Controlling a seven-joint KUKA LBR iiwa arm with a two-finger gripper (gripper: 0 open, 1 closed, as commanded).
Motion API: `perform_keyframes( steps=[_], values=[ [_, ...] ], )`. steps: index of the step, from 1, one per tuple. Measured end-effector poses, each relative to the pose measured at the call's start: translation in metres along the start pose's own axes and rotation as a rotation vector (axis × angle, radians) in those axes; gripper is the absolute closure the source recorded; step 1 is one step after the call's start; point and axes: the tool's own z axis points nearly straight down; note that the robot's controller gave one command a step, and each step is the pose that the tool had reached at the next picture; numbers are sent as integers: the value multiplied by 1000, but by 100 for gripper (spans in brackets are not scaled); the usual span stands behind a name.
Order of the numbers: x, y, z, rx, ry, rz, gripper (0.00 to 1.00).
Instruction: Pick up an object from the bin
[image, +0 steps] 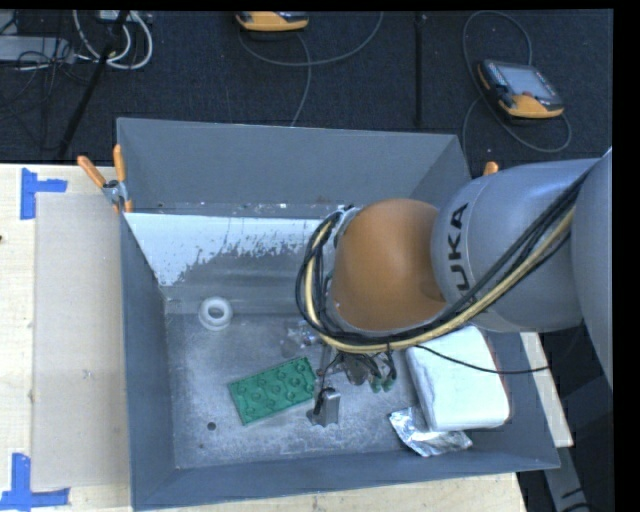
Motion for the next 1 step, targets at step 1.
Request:
perform_keyframes(
  steps=[1],
  values=[
    [-24,1,71,0,-3,-32,0]
  ],
)
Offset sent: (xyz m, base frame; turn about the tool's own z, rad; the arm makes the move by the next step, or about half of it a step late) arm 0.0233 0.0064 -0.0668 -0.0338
